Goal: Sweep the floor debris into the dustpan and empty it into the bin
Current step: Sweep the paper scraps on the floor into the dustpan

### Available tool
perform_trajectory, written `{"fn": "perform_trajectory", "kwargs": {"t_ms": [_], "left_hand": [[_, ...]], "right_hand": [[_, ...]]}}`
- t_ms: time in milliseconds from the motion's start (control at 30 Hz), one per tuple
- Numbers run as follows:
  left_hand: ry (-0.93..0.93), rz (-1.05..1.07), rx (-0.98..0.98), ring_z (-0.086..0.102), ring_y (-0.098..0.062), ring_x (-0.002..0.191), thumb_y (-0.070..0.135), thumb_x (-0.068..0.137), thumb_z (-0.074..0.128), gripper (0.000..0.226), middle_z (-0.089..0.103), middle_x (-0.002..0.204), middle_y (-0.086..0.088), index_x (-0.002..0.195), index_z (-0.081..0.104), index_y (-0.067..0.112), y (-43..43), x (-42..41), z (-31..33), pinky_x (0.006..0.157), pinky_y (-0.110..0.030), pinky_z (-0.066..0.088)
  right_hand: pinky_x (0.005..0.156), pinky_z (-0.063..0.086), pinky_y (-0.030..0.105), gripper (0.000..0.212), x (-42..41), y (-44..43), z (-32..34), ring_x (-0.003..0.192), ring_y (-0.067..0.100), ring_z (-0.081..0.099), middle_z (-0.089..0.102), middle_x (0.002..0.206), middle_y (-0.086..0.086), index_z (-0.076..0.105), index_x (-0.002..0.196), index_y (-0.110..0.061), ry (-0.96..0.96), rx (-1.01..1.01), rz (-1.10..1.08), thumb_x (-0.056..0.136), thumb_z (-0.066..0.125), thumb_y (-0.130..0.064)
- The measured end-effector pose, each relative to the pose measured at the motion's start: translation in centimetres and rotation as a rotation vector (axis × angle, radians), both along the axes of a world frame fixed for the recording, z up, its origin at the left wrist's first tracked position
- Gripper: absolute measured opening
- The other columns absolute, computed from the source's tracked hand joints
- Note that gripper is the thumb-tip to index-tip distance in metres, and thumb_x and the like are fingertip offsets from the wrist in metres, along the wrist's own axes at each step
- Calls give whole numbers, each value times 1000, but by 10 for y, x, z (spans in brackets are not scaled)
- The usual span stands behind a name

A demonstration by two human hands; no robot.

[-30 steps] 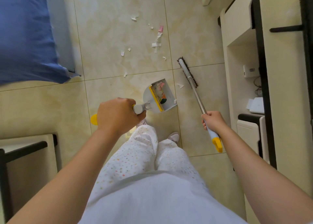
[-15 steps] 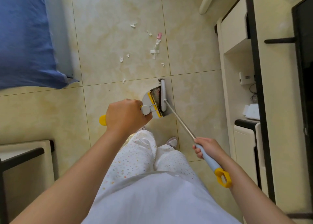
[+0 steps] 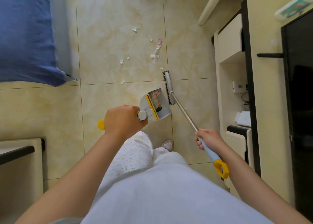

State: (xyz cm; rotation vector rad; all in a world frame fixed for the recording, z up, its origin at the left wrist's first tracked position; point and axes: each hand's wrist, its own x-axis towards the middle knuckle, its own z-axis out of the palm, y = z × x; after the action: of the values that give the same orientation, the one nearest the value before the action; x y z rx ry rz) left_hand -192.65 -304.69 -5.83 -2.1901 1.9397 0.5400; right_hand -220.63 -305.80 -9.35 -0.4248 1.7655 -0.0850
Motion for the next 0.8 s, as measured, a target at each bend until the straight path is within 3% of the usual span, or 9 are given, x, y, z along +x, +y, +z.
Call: {"fn": "perform_trajectory", "kwargs": {"t_ms": [167, 500, 800], "left_hand": [[7, 118, -13, 36, -22, 37, 51, 72, 69, 49, 37, 41, 4, 47, 48, 14, 15, 24, 2, 46, -14, 16], [47, 251, -35, 47, -22, 45, 58, 80, 57, 50, 51, 50, 2, 56, 55, 14, 9, 74, 8, 45, -19, 24], [70, 357, -46, 52, -22, 50, 60, 80, 55, 50, 57, 54, 1, 59, 59, 15, -23, 103, 9, 44, -19, 26]], "right_hand": [[35, 35, 16, 15, 18, -3, 5, 47, 17, 39, 48, 67, 14, 56, 78, -3, 17, -14, 46, 91, 48, -2], [36, 36, 17, 17, 67, -22, 7, 42, 14, 40, 49, 66, 15, 55, 73, 2, 26, -85, 154, 89, 48, 0], [37, 39, 20, 22, 98, -83, -5, 43, 19, 42, 51, 62, 15, 55, 66, 0, 85, -143, 314, 87, 47, -2]]}}
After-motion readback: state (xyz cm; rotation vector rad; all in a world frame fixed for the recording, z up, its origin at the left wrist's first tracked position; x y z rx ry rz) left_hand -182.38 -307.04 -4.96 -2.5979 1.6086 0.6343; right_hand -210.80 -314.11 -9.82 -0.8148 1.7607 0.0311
